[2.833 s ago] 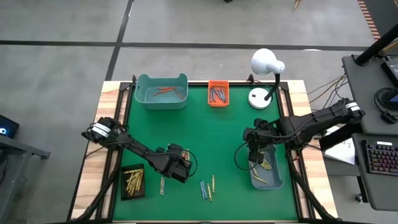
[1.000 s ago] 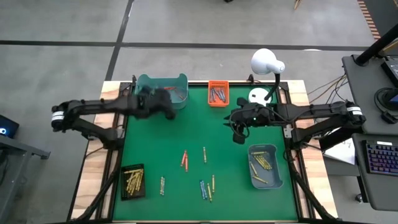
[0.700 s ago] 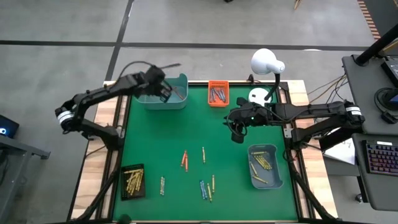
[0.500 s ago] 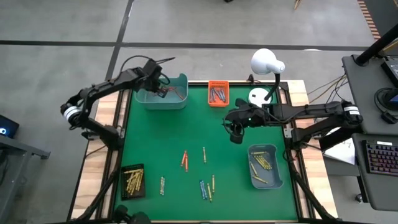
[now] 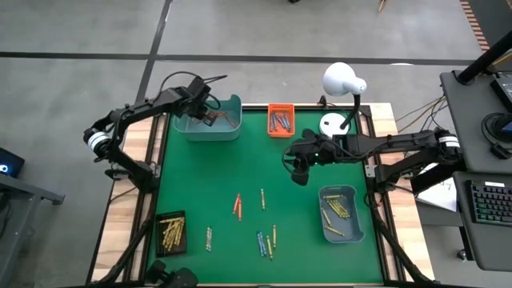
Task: Sort crayons
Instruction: Put the orange crayon into the green bin, then put the green crayon into the blue bin
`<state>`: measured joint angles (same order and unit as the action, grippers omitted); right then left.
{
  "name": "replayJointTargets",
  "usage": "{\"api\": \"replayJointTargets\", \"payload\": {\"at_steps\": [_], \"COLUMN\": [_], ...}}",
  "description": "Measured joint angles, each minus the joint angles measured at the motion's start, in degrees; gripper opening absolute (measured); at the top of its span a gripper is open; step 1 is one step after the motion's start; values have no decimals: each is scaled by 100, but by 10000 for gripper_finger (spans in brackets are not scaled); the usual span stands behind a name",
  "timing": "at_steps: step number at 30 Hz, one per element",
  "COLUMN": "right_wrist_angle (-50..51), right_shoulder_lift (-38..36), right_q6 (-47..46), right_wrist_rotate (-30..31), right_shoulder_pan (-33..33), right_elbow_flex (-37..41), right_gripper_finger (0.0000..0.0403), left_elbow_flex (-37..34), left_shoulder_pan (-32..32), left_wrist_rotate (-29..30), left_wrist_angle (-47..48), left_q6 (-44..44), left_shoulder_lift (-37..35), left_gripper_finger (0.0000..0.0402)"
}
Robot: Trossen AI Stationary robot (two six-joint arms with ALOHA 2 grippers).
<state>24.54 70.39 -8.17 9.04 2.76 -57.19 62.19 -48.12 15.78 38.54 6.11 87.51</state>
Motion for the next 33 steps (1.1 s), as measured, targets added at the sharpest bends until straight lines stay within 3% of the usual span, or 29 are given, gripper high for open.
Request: {"api": "replayJointTargets", "payload": {"at_steps": [7,17,19,22,25,29,33], "right_wrist_angle": [-102,-370,-358,-369,-381,-383,-384], "right_shoulder_lift": [44,380,457,562,693,856,1067], "right_q6": [-1159,-1450,-1899,-2374,-2494,-2395,-2930], "right_wrist_rotate": [12,-35,-294,-1465,-2201,-2241,-2271], "right_shoulder_pan": [319,1197,1491,1760,1649,1103,657], "right_elbow_flex": [1,0,0,0,0,-2,-189], "right_gripper_finger": [102,102,102,102,102,102,102], "left_elbow_flex": [0,0,0,0,0,-16,-20], "left_shoulder_pan": [7,133,201,384,747,1450,1990], "left_wrist_rotate": [34,-252,-585,-900,-917,-780,-749], "left_wrist_angle": [-361,-655,-884,-1327,-1685,-1760,-1753], "left_q6": [-347,-256,-85,28,-51,-484,-116], "left_shoulder_lift": [-15,-387,-549,-772,-984,-1224,-1607], "left_gripper_finger": [52,57,57,57,57,57,57]}}
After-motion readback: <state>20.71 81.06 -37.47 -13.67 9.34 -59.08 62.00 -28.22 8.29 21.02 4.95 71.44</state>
